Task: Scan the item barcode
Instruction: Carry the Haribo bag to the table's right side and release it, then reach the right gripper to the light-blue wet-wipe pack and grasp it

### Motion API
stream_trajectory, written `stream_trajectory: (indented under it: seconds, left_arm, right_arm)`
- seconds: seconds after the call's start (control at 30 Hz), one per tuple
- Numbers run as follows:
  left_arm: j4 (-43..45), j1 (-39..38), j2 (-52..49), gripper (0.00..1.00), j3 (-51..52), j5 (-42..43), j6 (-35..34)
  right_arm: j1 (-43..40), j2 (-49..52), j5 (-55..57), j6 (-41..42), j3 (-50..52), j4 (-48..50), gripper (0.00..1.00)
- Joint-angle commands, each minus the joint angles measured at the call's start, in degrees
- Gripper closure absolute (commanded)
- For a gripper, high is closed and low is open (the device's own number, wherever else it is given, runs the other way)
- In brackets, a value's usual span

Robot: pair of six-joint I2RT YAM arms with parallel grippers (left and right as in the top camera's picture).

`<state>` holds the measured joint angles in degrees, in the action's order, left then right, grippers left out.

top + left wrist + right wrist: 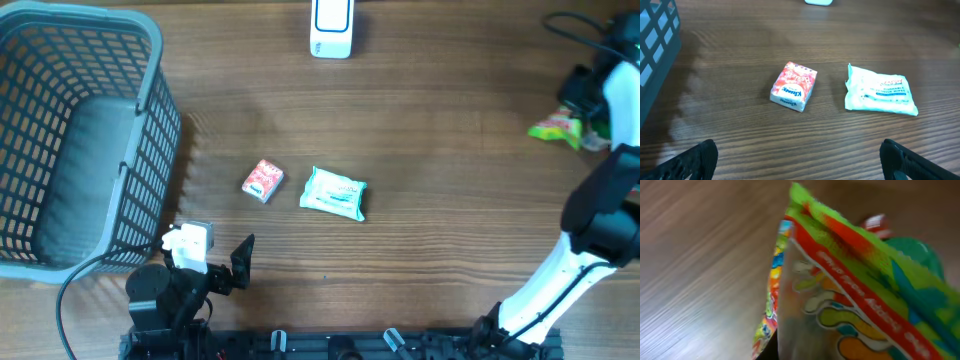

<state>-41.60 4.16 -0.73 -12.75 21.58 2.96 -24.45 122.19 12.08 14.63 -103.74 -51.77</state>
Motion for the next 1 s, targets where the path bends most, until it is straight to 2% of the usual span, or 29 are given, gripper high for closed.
stream_trajectory:
  seconds: [0.0, 0.13, 0.17, 0.2, 0.27, 0.3, 0.47, 0.57, 0.63, 0.73, 0.87, 0.97]
  left_arm:
    - [0.15, -0.2, 0.46, 0.0, 0.0, 0.92, 0.9]
    - [0.15, -0.2, 0.46, 0.0, 0.0, 0.92, 0.9]
    - [0.15, -0.2, 0.46, 0.0, 0.0, 0.92, 0.9]
    - [0.15, -0.2, 0.46, 0.0, 0.0, 0.92, 0.9]
    - [0.15, -0.2, 0.46, 0.0, 0.0, 0.92, 0.9]
    - [0.15, -0.2, 0.46, 0.0, 0.0, 0.92, 0.9]
    - [0.15, -0.2, 0.46, 0.0, 0.0, 0.92, 0.9]
    - [0.15, -0.2, 0.46, 0.0, 0.0, 0.92, 0.9]
    - [0.15, -0.2, 0.46, 0.0, 0.0, 0.92, 0.92]
    - [0.13, -0.2, 0.46, 0.0, 0.0, 0.92, 0.9]
    - [0.15, -0.2, 0.46, 0.0, 0.0, 0.92, 0.9]
    - [0.15, -0.2, 0.46, 0.0, 0.0, 0.92, 0.9]
  right_arm:
    - [-2.64, -0.42, 7.72, -1.14, -0.79, 1.22, 0.95]
    - [-4.04, -0.39, 9.46, -1.16, -0.79, 2.38, 0.95]
    - [-4.13, -0.39, 10.49, -1.18, -0.79, 2.62, 0.92]
    - [-4.13, -0.42, 10.19, -1.09, -0.81, 2.64, 0.78]
    - [-4.0, -0.61, 5.62, -1.16, -1.16, 2.6, 0.18]
    - [-3.76, -0.9, 2.34, -1.16, -1.73, 2.27, 0.01]
    - [-1.03, -4.76, -8.2, 0.85, -9.42, -3.04, 0.0]
    - [3.52, -10.56, -16.15, 0.98, -11.43, -5.07, 0.0]
    - [8.52, -13.31, -20.41, -1.51, -11.43, -8.0, 0.0]
    - [16.96, -14.01, -26.18, -9.4, -11.37, -13.79, 0.0]
    - [28.39, -12.37, -40.65, -9.92, -5.97, -25.03, 0.0]
    - [33.09, -12.24, -43.34, -6.95, 2.84, -23.65, 0.0]
